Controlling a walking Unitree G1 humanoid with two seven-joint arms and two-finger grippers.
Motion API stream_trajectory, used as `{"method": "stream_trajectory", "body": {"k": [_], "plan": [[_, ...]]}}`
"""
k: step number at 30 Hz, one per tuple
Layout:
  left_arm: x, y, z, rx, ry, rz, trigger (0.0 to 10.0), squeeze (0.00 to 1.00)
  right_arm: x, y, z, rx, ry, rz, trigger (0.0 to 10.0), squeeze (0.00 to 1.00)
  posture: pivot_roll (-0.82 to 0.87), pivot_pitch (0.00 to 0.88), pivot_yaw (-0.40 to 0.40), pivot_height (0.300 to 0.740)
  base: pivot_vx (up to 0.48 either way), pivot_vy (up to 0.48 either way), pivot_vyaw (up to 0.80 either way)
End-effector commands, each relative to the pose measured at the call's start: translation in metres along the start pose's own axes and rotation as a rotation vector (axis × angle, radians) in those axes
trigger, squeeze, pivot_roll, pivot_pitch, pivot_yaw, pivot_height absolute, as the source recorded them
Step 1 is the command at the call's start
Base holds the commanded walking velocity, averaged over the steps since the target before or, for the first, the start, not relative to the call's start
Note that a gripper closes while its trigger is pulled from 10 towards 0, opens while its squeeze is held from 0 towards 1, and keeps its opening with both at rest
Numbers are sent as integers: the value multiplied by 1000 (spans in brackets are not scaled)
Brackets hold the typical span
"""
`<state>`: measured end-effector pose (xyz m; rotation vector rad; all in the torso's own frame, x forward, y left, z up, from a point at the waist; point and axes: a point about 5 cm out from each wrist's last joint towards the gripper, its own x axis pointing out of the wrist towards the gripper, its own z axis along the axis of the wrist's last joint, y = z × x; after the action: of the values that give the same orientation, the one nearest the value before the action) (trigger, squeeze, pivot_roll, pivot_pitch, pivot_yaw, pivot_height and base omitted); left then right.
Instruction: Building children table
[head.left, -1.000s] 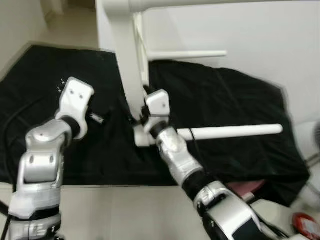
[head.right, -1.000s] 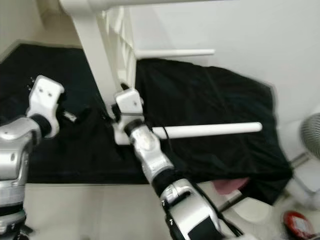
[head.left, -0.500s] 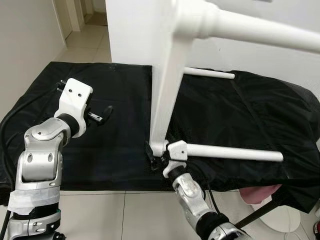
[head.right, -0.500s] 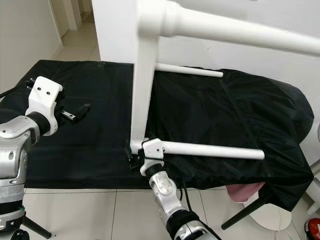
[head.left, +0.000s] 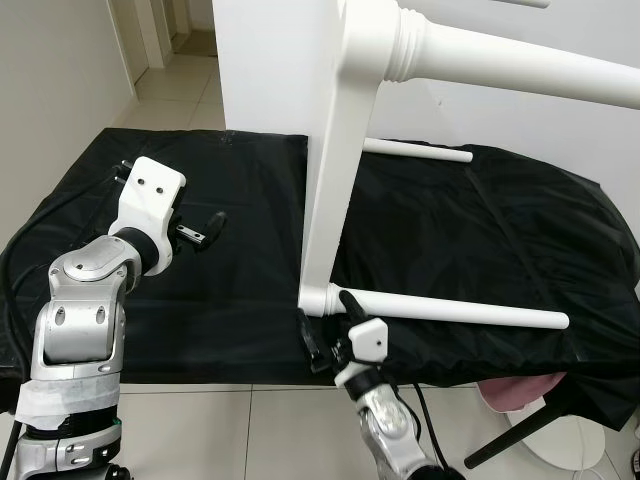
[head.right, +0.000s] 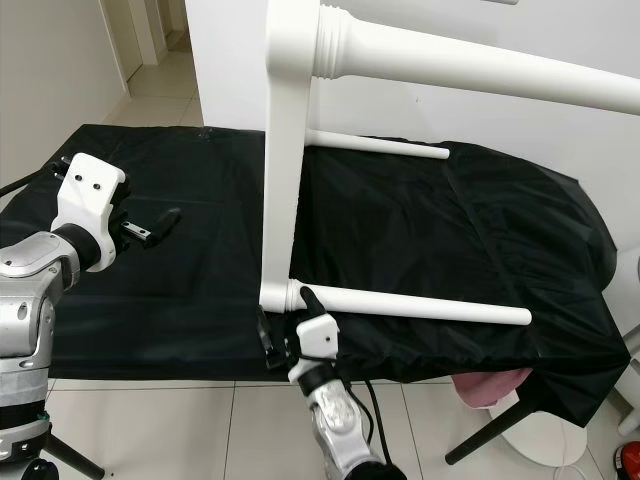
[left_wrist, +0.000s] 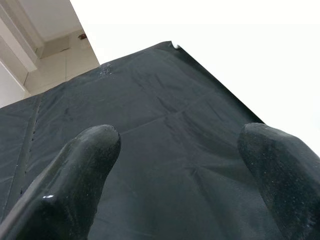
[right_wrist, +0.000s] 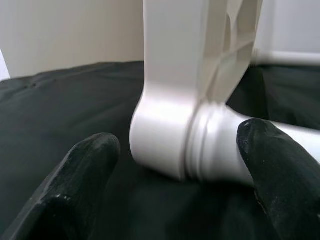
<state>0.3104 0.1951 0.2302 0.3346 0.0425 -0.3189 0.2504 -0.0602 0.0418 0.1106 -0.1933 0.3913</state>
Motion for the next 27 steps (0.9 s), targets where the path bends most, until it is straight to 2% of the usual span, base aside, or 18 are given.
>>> {"method": "stream_trajectory", "body": {"k": [1, 26, 27], "plan": [[0, 4, 0, 4, 0, 105, 10000, 0, 122, 117, 123, 189, -276, 296, 10000, 0, 119, 0, -154, 740, 0, 0, 0], [0, 4, 0, 4, 0, 105, 10000, 0, 122, 117, 123, 189, -276, 296, 10000, 0, 119, 0, -154, 740, 0, 0, 0], [0, 4, 0, 6, 0, 105, 10000, 0, 122, 112, 121, 204, -270, 267, 10000, 0, 121, 0, 0, 740, 0, 0, 0]]}}
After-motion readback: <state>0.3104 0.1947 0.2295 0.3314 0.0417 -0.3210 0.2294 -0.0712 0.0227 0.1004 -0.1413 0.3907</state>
